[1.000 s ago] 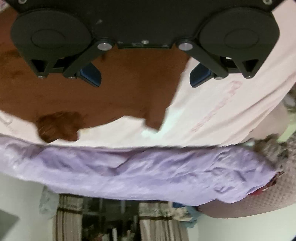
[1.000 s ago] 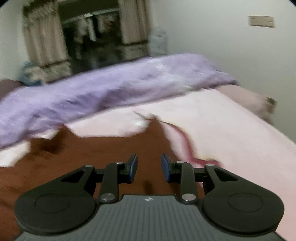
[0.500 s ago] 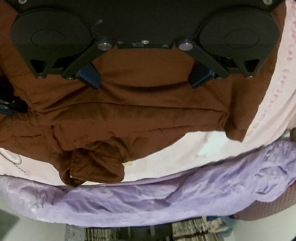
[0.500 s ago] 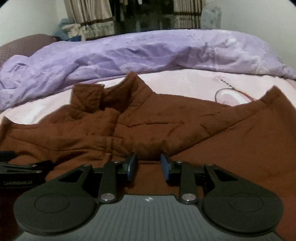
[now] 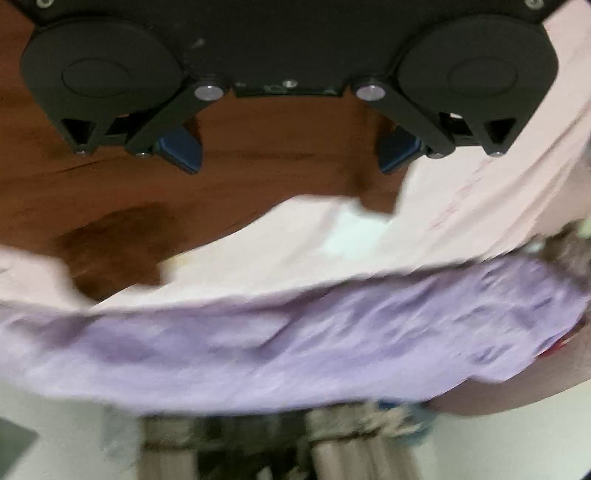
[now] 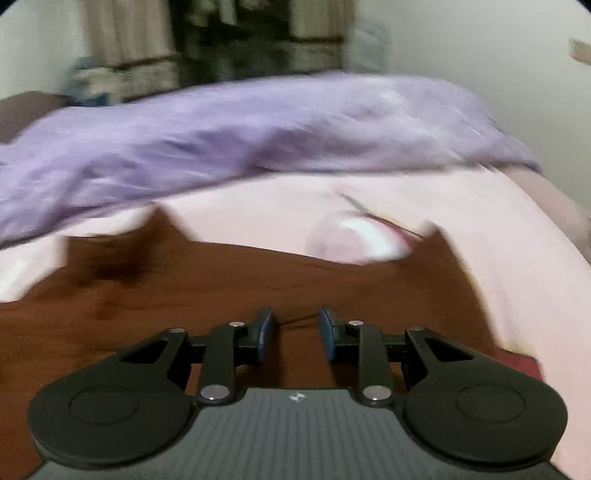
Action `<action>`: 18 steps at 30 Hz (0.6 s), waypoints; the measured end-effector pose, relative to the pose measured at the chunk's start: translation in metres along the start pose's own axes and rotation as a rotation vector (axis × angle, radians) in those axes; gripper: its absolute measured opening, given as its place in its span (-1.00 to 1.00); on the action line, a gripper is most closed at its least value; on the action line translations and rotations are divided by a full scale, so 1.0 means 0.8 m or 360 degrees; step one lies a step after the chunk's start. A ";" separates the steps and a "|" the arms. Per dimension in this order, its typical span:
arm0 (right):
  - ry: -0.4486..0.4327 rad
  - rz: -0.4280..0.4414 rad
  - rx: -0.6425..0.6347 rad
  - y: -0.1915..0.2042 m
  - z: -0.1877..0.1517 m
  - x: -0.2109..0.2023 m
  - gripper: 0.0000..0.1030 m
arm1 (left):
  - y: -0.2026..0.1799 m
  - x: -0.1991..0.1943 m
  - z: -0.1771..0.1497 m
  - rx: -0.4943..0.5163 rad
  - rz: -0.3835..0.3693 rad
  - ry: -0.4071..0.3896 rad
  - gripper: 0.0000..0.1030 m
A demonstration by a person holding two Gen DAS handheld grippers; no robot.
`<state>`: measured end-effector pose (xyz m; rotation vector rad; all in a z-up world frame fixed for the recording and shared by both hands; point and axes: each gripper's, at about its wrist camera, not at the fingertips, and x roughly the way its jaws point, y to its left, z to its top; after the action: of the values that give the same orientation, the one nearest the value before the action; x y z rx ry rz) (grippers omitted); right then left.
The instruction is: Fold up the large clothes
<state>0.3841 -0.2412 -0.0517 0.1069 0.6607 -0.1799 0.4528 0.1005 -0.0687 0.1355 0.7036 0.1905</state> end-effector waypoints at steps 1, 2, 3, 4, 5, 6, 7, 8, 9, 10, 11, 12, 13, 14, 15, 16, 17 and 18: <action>0.0032 -0.0019 0.0019 -0.013 -0.004 0.014 -0.43 | 0.002 0.021 -0.008 0.0041 0.0054 0.0065 1.00; 0.0056 0.0019 0.0047 -0.026 -0.010 0.028 -0.44 | 0.006 0.038 -0.018 0.0040 0.0000 0.0102 1.00; 0.0047 0.0080 0.0075 -0.035 -0.014 0.035 -0.44 | 0.013 0.041 -0.022 -0.0033 -0.0047 0.0076 1.00; 0.0030 0.0103 0.0086 -0.039 -0.015 0.034 -0.44 | 0.020 0.040 -0.021 -0.0074 -0.0074 0.0075 1.00; 0.0034 0.0099 0.0067 -0.037 -0.013 0.031 -0.44 | 0.024 0.037 -0.018 -0.0081 -0.0084 0.0081 1.00; 0.0035 0.0087 0.0027 -0.034 -0.010 0.026 -0.45 | 0.026 0.033 -0.015 -0.0081 -0.0070 0.0072 1.00; 0.0029 0.0074 -0.0002 -0.030 -0.008 0.022 -0.45 | 0.026 0.028 -0.011 -0.0065 -0.0041 0.0070 1.00; 0.0011 0.0060 -0.0014 -0.030 -0.004 0.015 -0.45 | 0.023 0.024 -0.008 -0.0032 -0.0011 0.0058 1.00; -0.0012 0.0047 -0.0014 -0.032 0.001 0.011 -0.44 | 0.022 0.019 -0.004 0.0001 0.0041 0.0036 1.00; -0.0042 0.0025 -0.0004 -0.037 0.006 0.006 -0.44 | 0.024 0.014 0.000 0.0023 0.0087 0.0023 1.00; -0.0057 0.0002 0.0012 -0.043 0.010 0.005 -0.44 | 0.028 0.011 0.004 0.0032 0.0118 0.0004 1.00; -0.0061 -0.0018 0.0028 -0.051 0.016 0.008 -0.44 | 0.033 0.012 0.007 0.0025 0.0136 -0.0011 1.00; -0.0055 -0.0040 0.0061 -0.061 0.020 0.013 -0.44 | 0.043 0.018 0.013 0.0009 0.0156 -0.0006 1.00; -0.0043 -0.0045 0.0089 -0.069 0.021 0.018 -0.44 | 0.049 0.023 0.015 -0.0009 0.0177 0.0006 1.00; -0.0028 -0.0051 0.0105 -0.077 0.022 0.029 -0.44 | 0.056 0.031 0.015 -0.0018 0.0193 0.0018 1.00; -0.0010 -0.0062 0.0105 -0.080 0.020 0.040 -0.44 | 0.061 0.041 0.014 -0.0019 0.0209 0.0032 1.00; 0.0010 -0.0076 0.0094 -0.082 0.016 0.050 -0.45 | 0.065 0.053 0.011 -0.0023 0.0215 0.0057 1.00; 0.0029 -0.0090 0.0089 -0.083 0.012 0.060 -0.45 | 0.069 0.065 0.007 -0.0049 0.0191 0.0087 1.00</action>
<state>0.4138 -0.3143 -0.0771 0.1441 0.6771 -0.2520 0.4883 0.1655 -0.0865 0.1438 0.7472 0.3208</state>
